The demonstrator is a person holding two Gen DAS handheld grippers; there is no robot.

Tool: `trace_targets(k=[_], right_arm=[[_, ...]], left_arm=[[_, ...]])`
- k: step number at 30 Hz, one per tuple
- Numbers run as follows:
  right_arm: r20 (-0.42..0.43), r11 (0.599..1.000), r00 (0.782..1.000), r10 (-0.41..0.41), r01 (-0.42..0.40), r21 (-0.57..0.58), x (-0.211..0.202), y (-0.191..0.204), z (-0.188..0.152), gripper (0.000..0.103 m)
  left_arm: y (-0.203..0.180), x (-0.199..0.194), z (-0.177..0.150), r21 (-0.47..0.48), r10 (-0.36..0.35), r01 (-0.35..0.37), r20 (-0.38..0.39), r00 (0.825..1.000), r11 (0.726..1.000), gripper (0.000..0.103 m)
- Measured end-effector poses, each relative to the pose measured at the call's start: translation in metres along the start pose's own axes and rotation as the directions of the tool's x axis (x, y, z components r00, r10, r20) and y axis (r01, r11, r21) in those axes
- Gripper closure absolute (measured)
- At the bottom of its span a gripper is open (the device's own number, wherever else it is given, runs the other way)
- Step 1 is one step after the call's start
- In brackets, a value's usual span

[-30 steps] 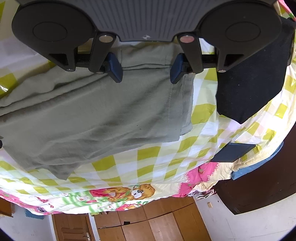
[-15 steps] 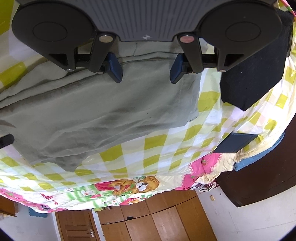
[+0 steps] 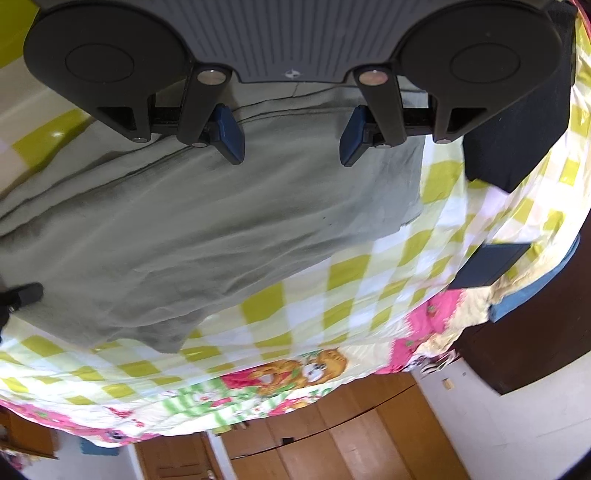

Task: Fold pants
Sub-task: 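Grasp the edge of the folded grey pants with the right gripper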

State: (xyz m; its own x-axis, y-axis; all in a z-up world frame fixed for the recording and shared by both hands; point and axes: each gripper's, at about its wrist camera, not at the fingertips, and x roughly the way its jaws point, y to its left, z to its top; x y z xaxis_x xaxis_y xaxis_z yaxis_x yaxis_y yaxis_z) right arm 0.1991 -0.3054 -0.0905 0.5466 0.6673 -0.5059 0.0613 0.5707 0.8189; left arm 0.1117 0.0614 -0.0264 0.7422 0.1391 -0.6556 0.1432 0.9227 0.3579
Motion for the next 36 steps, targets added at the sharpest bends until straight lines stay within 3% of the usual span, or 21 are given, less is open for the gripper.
trace_targets(k=[6,14,21,27,31,34,36], right_arm=[[0.052,0.999,0.998,-0.042,0.042,0.004,-0.043,-0.017,0.009,0.098],[0.138,0.988,0.979,-0.149,0.143,0.055,-0.118,-0.050,0.000,0.098],[0.166,0.980,0.969,-0.185,0.170,0.103,-0.142,-0.066,-0.017,0.097],[0.161,0.981,0.968,-0.193,0.186,0.061,-0.139,-0.057,-0.021,0.090],[0.143,0.982,0.972,-0.189,0.185,0.041,-0.132,-0.050,-0.021,0.069],[0.156,0.969,0.956,-0.247,0.247,0.020,-0.127,-0.042,-0.022,0.073],[0.165,0.957,0.943,-0.289,0.290,0.020,-0.125,-0.037,-0.021,0.086]], left_arm=[[-0.040,-0.015,0.014,0.096,-0.068,0.066,0.014,0.998,0.993,0.033],[-0.096,-0.033,0.037,0.124,-0.196,0.187,0.061,0.979,0.974,0.033],[-0.118,-0.054,0.041,0.134,-0.230,0.217,0.090,0.969,0.967,0.033],[-0.119,-0.055,0.039,0.148,-0.231,0.214,0.106,0.967,0.965,0.033],[-0.110,-0.045,0.044,0.102,-0.230,0.218,0.124,0.965,0.971,0.033],[-0.106,-0.032,0.047,0.075,-0.232,0.224,0.120,0.965,0.972,0.033],[-0.105,-0.024,0.046,0.069,-0.224,0.216,0.121,0.967,0.974,0.033]])
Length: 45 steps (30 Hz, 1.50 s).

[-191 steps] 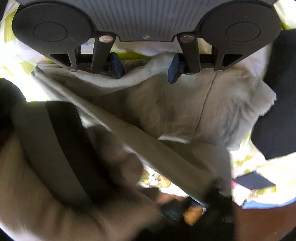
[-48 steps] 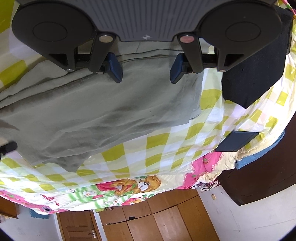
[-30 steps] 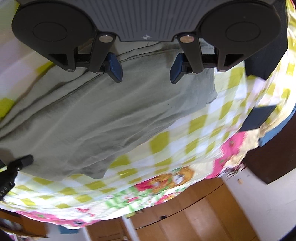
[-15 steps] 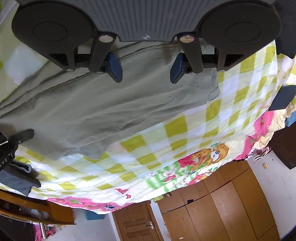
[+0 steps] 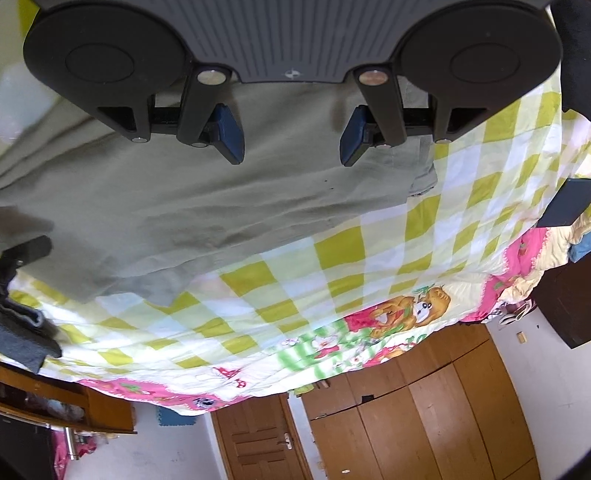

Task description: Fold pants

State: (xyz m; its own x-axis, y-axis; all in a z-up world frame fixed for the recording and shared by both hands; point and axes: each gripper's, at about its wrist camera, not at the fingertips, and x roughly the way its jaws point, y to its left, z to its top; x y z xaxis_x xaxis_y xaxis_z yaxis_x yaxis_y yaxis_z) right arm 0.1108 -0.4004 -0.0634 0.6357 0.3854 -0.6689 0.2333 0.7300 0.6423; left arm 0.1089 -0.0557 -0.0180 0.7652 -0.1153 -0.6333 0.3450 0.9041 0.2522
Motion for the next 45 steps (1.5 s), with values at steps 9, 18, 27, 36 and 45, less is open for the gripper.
trace_targets(k=[9,18,27,36,45], right_arm=[[0.049,0.994,0.993,-0.105,0.105,0.000,-0.006,0.010,0.015,0.092],[0.055,0.991,0.993,-0.108,0.103,0.083,-0.022,-0.009,0.001,0.084],[0.002,0.998,1.000,-0.029,0.029,0.064,-0.014,0.000,-0.005,0.070],[0.015,0.998,1.000,-0.014,0.013,0.055,-0.011,0.015,-0.005,0.091],[0.075,0.998,0.997,0.022,-0.017,-0.067,-0.033,0.067,0.012,0.094]], left_arm=[[0.007,0.010,-0.020,-0.099,-0.043,0.044,0.004,0.999,0.994,0.031],[0.015,0.003,-0.038,-0.142,-0.077,0.084,0.054,0.996,0.986,0.026],[0.018,0.001,-0.036,-0.165,-0.080,0.092,0.076,0.994,0.982,0.026],[0.005,-0.009,-0.038,-0.094,-0.065,0.078,0.138,0.988,0.993,0.026],[-0.020,-0.018,-0.026,-0.006,-0.131,0.134,0.167,0.977,0.991,0.022]])
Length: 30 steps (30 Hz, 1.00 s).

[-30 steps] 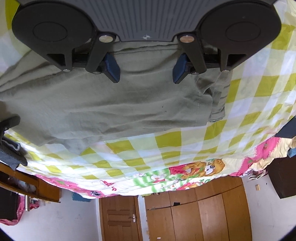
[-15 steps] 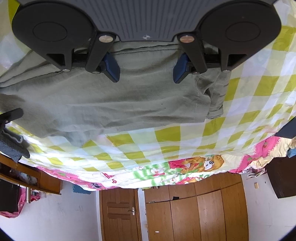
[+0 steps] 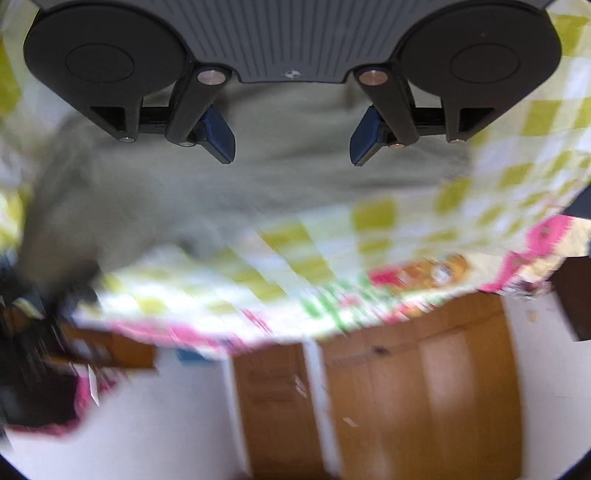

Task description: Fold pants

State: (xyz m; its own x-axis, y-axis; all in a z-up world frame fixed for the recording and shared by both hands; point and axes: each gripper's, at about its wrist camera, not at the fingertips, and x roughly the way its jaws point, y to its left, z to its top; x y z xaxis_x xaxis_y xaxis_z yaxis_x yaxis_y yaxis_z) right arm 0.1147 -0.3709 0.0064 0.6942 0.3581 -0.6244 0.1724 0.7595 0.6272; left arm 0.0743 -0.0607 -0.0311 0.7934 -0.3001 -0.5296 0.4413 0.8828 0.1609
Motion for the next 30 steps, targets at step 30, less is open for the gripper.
trace_targets(k=[30], right_arm=[[-0.262,0.894,0.965,-0.001,-0.117,-0.433,0.113,0.207,-0.073,0.094]], left_arm=[[0.077,-0.027,-0.021,-0.167,-0.016,0.003,-0.076,0.997,0.986,0.024]])
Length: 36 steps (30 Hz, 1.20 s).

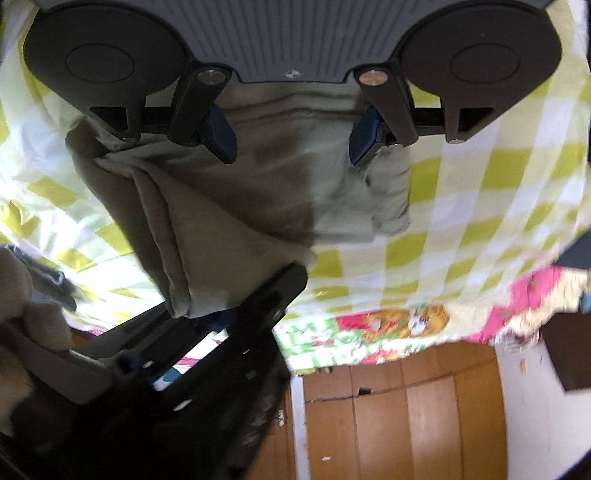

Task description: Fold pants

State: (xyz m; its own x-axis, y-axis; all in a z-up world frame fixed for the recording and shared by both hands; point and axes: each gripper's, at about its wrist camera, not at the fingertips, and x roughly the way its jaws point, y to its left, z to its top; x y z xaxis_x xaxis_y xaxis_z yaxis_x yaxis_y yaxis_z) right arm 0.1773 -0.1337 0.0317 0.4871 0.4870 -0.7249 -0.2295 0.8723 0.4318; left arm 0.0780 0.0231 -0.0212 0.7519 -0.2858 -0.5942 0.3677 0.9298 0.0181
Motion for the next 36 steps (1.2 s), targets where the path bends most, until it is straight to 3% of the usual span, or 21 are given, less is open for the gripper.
trace_targets(k=[2,5,9,10,13,16,19,24,28,32,34,36], right_arm=[[-0.009,1.000,1.000,0.014,-0.014,-0.006,0.003,0.008,0.000,0.100],[-0.048,0.999,0.999,0.009,-0.012,-0.050,0.011,0.021,0.000,0.100],[-0.052,0.995,0.996,-0.073,0.069,-0.066,0.013,0.021,0.014,0.093],[-0.046,0.993,0.994,-0.098,0.096,-0.062,0.013,0.017,0.019,0.086],[-0.066,0.986,0.985,-0.157,0.153,-0.060,0.021,0.006,0.030,0.071],[-0.083,0.973,0.975,-0.207,0.197,-0.118,0.032,0.006,0.034,0.068],[-0.098,0.966,0.966,-0.237,0.224,-0.129,0.045,-0.001,0.041,0.065],[-0.128,0.977,0.971,-0.204,0.194,-0.082,0.056,-0.007,0.048,0.062],[-0.167,0.965,0.953,-0.253,0.235,-0.119,0.076,-0.004,0.044,0.056],[-0.197,0.934,0.920,-0.340,0.307,-0.181,0.095,-0.004,0.040,0.055],[-0.198,0.930,0.915,-0.352,0.317,-0.186,0.095,-0.010,0.041,0.057],[-0.207,0.939,0.920,-0.332,0.302,-0.164,0.091,-0.016,0.044,0.070]], left_arm=[[0.009,-0.007,0.000,-0.046,-0.029,0.029,0.004,1.000,0.998,0.024],[0.015,-0.021,-0.003,-0.072,-0.065,0.068,0.036,0.997,0.995,0.023],[0.022,-0.032,-0.006,-0.103,-0.081,0.086,0.050,0.995,0.991,0.023],[0.025,-0.035,-0.005,-0.126,-0.094,0.101,0.057,0.994,0.987,0.023],[0.035,-0.040,0.001,-0.216,-0.155,0.168,0.078,0.985,0.962,0.022],[0.037,-0.043,0.006,-0.273,-0.190,0.206,0.086,0.978,0.940,0.021],[0.032,-0.037,0.008,-0.283,-0.181,0.186,0.045,0.982,0.941,0.021],[0.011,-0.022,0.011,-0.241,-0.077,0.066,-0.038,0.996,0.968,0.021],[-0.006,-0.017,0.015,-0.201,-0.093,0.082,-0.046,0.995,0.976,0.021],[-0.016,-0.004,0.010,-0.155,-0.071,0.056,-0.097,0.993,0.986,0.021],[-0.015,0.000,0.007,-0.155,-0.055,0.038,-0.111,0.992,0.987,0.021],[-0.010,0.002,0.006,-0.178,-0.056,0.034,-0.122,0.991,0.983,0.022]])
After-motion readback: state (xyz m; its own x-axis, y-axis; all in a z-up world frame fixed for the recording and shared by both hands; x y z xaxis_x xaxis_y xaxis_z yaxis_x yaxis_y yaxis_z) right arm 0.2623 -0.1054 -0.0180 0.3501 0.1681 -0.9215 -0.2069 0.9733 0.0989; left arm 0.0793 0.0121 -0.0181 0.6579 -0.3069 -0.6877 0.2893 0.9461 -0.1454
